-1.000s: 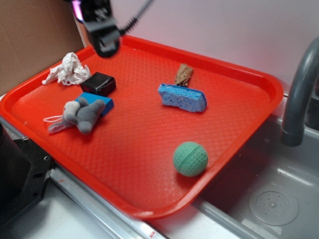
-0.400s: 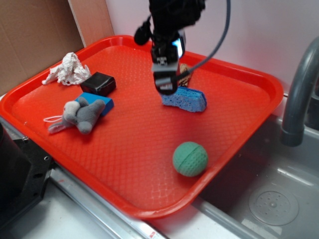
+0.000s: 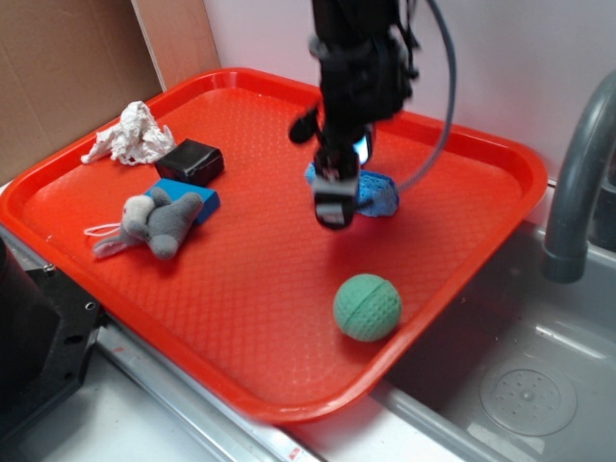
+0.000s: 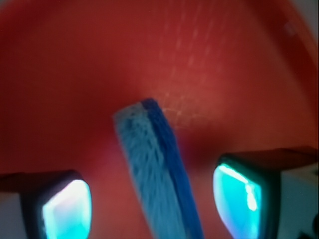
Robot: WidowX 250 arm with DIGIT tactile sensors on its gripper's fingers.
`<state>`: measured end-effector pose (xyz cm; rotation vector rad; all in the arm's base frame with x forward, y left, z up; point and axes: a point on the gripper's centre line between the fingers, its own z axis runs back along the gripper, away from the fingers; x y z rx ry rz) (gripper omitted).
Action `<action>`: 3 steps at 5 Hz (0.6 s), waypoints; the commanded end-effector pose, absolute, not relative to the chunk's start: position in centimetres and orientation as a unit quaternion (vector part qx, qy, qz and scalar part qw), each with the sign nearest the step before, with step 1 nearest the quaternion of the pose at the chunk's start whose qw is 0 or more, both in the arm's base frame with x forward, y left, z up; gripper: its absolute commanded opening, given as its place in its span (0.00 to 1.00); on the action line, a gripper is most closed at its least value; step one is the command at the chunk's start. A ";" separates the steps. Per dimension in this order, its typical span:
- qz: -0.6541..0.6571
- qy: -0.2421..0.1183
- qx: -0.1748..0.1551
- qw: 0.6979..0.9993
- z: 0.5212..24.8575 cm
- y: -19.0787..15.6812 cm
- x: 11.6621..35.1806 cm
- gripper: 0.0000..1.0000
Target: Grab the blue sponge.
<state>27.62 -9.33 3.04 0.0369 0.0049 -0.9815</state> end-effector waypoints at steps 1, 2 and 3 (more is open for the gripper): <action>-0.460 -0.025 0.045 0.887 4.5 -9.9 26.5 0.00; -0.426 -0.044 0.051 0.902 8.2 -8.6 24.9 0.00; -0.343 -0.059 0.055 0.936 13.1 -6.4 22.6 0.00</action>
